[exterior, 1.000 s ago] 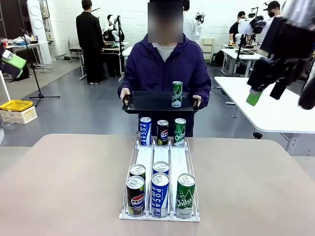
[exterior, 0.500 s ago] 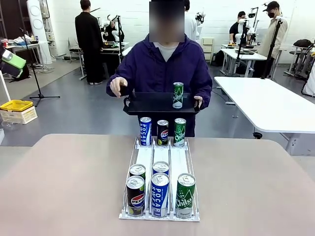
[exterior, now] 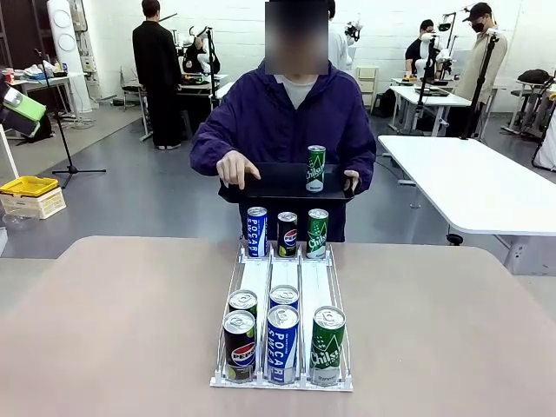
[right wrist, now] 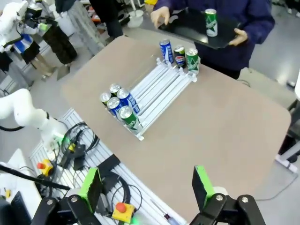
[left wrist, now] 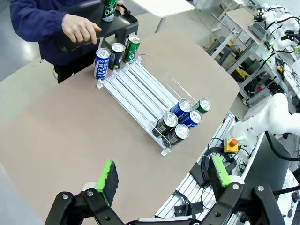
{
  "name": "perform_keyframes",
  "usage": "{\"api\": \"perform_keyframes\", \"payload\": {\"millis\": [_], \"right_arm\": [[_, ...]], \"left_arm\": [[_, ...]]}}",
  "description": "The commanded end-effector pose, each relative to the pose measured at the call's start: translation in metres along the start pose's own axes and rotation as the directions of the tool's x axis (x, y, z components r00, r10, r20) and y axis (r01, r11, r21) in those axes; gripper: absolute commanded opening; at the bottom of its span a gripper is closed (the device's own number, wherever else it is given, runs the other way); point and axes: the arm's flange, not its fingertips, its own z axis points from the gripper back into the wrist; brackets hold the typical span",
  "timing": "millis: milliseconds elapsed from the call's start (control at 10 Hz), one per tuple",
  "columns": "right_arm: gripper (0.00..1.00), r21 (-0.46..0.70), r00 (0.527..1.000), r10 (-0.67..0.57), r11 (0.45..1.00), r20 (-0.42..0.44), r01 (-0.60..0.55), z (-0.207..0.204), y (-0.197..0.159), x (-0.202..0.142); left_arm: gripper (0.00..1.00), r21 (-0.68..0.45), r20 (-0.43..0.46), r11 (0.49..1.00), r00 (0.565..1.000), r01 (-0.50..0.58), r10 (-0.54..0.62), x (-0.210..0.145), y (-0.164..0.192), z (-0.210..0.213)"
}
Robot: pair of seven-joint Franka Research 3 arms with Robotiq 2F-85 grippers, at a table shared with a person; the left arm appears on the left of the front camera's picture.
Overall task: Retrieve and hand over the desired beverage to the person.
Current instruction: Place the picked can on the Handle tray extended by the person, then pick up another can of the same type that the person held from the Automatic Can Dispenser.
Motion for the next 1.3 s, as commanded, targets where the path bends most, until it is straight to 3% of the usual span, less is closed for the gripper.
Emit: {"api": "perform_keyframes", "payload": {"millis": [0, 1200], "right_arm": [[1.0, 0.025, 0.999, 0.042, 0.999, -0.003, -0.042, 0.005, 0.0012, -0.0013], [1.0, 0.025, 0.999, 0.042, 0.999, -0.003, -0.042, 0.005, 0.0012, -0.0013]], "left_arm": [[1.0, -0.016, 0.011, 1.0, 1.0, 0.015, -0.015, -0.0011, 0.0007, 0.0004], [1.0, -0.016, 0.011, 1.0, 1.0, 0.015, -0.015, -0.0011, 0.0007, 0.0004]]}}
